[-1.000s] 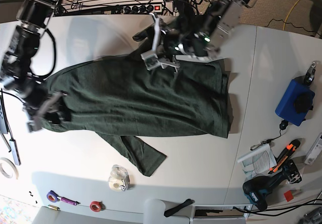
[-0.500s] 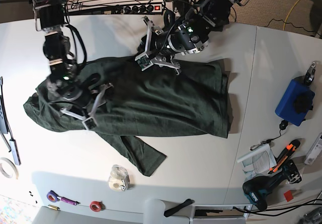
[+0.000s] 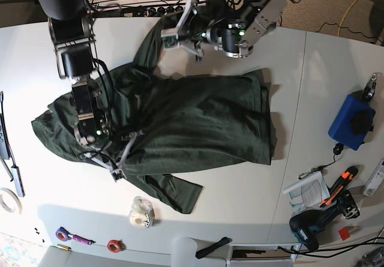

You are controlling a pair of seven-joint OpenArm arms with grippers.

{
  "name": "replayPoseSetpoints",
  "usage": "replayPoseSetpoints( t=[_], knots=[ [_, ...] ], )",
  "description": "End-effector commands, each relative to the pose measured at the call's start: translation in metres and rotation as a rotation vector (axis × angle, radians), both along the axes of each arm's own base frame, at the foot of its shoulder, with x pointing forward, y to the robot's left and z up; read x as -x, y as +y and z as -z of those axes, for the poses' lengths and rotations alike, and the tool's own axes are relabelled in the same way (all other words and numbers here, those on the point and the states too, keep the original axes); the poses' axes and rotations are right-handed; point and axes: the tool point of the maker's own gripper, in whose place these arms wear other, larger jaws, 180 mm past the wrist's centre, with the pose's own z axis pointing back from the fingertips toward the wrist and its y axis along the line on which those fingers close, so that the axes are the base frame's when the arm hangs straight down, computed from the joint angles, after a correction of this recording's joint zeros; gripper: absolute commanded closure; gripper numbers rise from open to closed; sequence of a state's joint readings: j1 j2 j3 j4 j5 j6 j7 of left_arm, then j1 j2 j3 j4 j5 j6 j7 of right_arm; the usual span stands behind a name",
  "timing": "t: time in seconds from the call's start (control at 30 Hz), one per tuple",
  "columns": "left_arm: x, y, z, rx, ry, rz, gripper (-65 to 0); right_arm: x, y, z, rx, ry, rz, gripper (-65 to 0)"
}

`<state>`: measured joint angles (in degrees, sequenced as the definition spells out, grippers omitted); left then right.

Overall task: Layout the t-shirt on the table in an organized manner, then fold the t-shirt properly
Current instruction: 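Grasp the shirt collar with the left gripper and the hem with the right, then pull the hem with the right gripper away from the left gripper to straighten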

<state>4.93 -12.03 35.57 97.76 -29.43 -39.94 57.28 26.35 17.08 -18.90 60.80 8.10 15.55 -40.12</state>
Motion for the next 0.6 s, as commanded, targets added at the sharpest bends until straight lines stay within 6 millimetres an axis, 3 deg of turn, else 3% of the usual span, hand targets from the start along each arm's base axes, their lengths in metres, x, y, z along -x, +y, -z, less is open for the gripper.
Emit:
replayPoseSetpoints(
  t=[0.0,0.23,0.37,0.43,0.5,0.53,0.57],
  knots=[
    [0.001,0.005,-0.001,-0.005,0.006,0.006,0.0,-0.023,0.001,-0.028,-0.011,-0.082,-0.002,-4.2],
    [0.007,0.029,0.007,-0.033,0.055,0.009,0.0,-0.063,0.001,-0.079,-0.026,-0.221,0.006,-4.2],
    [0.005,0.029,0.006,-0.019,0.051,0.001,0.0,-0.078,-0.013,-0.104,0.031,-0.289,0.056,-4.7],
    [0.003,0.025,0.002,0.009,0.048,-0.010,0.0,-0.080,-0.024,-0.111,0.064,-0.274,0.098,-13.2],
    [0.002,0.023,0.000,0.025,0.046,-0.017,0.0,-0.080,-0.036,-0.117,0.043,-0.227,0.166,-29.5],
    [0.001,0.022,-0.001,0.028,0.044,-0.017,0.0,-0.078,-0.042,-0.118,0.019,-0.192,0.204,-34.3],
    [-0.001,0.022,-0.002,0.033,0.040,-0.020,0.0,-0.075,-0.050,-0.120,-0.004,-0.166,0.243,-34.8]
  ],
)
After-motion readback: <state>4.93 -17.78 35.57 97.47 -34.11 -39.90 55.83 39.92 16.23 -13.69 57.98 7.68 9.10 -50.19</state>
